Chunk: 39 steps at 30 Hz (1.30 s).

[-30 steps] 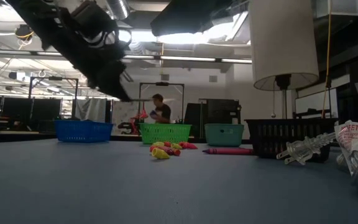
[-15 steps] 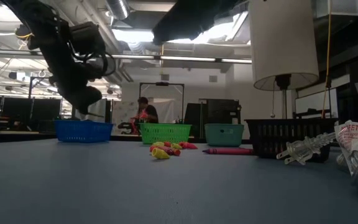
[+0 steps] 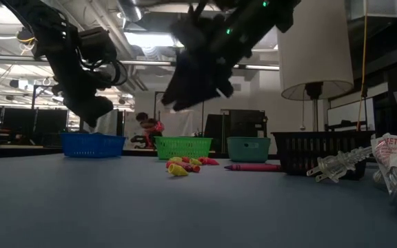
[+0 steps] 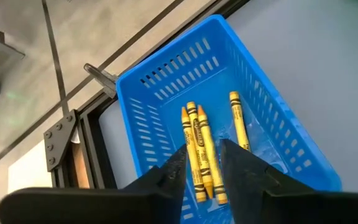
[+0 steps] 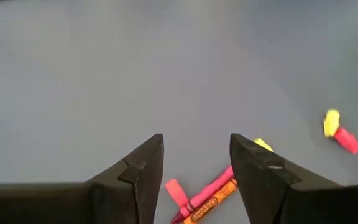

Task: Sort crayons
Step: Put the yellow crayon into the blue bin, then put the orange crayon into the green bin

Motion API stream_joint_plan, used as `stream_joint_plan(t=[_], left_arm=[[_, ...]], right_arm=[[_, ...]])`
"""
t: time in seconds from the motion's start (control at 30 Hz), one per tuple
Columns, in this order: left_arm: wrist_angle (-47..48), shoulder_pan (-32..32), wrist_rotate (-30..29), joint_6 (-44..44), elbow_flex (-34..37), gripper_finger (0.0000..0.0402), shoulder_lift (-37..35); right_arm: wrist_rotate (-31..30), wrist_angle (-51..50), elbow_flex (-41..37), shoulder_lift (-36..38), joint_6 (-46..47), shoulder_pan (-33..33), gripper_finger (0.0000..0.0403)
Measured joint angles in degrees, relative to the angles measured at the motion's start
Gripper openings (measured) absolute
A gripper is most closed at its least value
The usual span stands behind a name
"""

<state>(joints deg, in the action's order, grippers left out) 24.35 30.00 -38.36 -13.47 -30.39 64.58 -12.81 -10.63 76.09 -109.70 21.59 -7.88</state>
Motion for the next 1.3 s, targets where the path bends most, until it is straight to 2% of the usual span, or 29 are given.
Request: stream_joint_plan(t=[0.17, 0.33, 0.63, 1.3], left_arm=[[0.02, 0.0, 0.99, -0.09, 0.0, 0.0091, 0.0], [0.01, 0.0, 2.09, -0.11, 0.0, 0.0092, 0.0], [0.03, -0.02, 2.1, -0.11, 0.0, 0.0092, 0.0], [0.02, -0.04, 2.11, -0.11, 0.0, 0.0093, 0.0]], right_arm=[[-4.81, -1.73, 0.0, -3.15, 5.34, 0.0, 0.0184], [-7.17, -4.86, 0.0, -5.33, 8.99, 0.02, 0.0184], [-7.16, -5.3, 0.0, -8.09, 10.13, 0.0, 0.0184], [-7.59, -6.05, 0.0, -8.27, 10.91, -0.04, 0.0184]])
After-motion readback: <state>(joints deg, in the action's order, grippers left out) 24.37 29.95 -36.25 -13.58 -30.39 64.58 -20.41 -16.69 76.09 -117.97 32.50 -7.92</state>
